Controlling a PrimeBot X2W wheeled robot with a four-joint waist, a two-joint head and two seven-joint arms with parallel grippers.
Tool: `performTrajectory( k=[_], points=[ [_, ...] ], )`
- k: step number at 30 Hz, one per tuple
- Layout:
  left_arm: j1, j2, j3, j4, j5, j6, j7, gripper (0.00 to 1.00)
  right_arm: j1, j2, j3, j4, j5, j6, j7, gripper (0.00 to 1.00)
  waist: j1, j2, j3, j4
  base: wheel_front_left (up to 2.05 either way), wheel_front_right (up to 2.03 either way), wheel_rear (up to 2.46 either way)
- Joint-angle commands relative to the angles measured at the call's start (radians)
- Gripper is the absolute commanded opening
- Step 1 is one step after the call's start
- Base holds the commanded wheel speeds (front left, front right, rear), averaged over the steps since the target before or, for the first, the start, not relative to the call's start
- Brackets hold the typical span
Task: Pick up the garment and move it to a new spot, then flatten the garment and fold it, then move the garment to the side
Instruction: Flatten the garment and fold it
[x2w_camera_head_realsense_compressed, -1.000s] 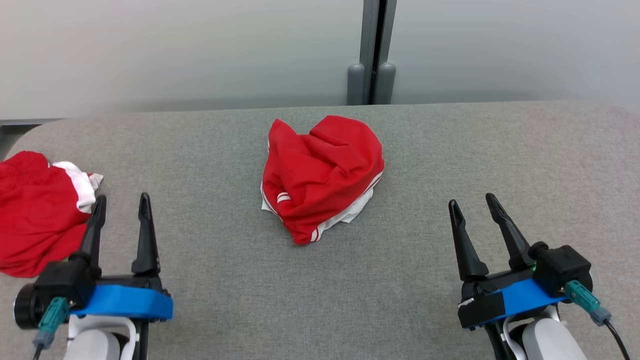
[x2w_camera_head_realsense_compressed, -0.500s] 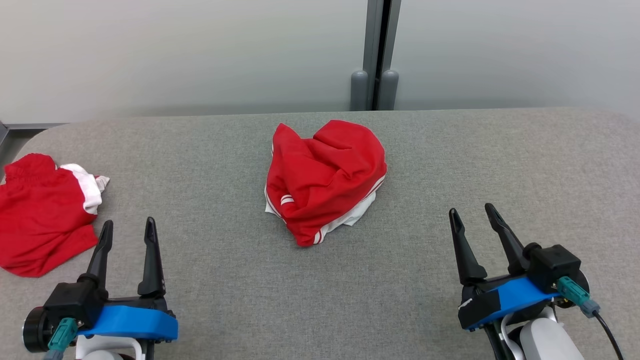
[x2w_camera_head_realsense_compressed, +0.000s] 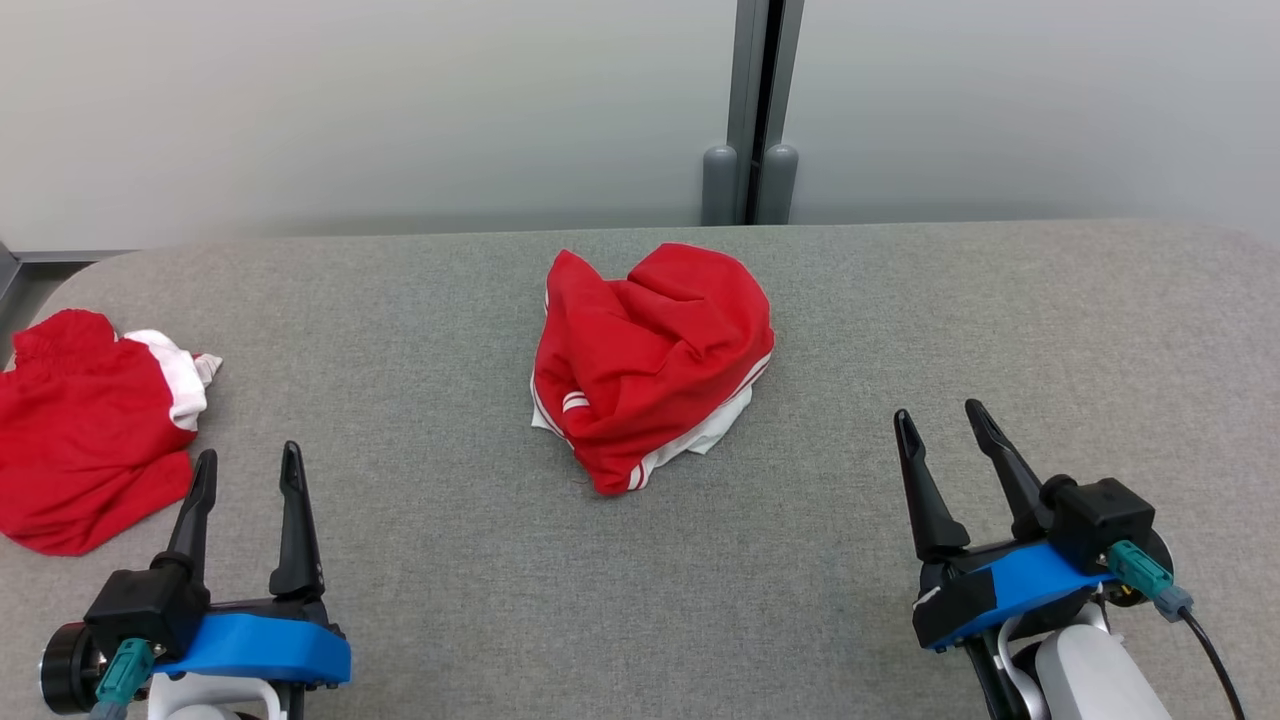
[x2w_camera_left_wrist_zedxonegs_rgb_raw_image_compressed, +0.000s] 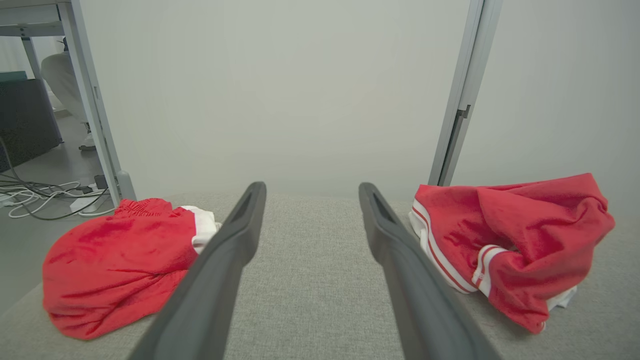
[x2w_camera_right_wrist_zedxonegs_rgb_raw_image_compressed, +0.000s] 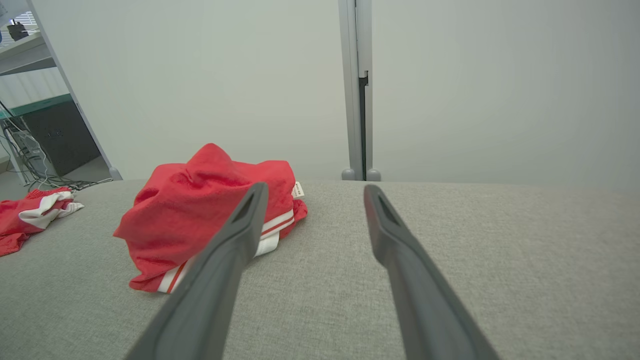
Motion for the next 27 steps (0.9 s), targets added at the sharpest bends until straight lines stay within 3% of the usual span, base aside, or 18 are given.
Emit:
performTrajectory(
  k=[1, 27],
  points=[
    [-0.007, -0.001, 0.004, 0.002, 0.006, -0.006, -0.005, 1.00, -0.002, -0.004, 0.000, 0.002, 0.003, 0.000, -0.003, 1.00, 0.0001, -0.0001, -0.001, 0.000, 0.00, 0.00, 0.00],
    [-0.038, -0.017, 0.009, 0.011, 0.023, -0.016, -0.005, 1.00, -0.056, -0.004, 0.037, 0.018, -0.050, 0.000, -0.003, 1.00, 0.0001, -0.0001, 0.029, 0.032, 0.00, 0.00, 0.00]
  ],
)
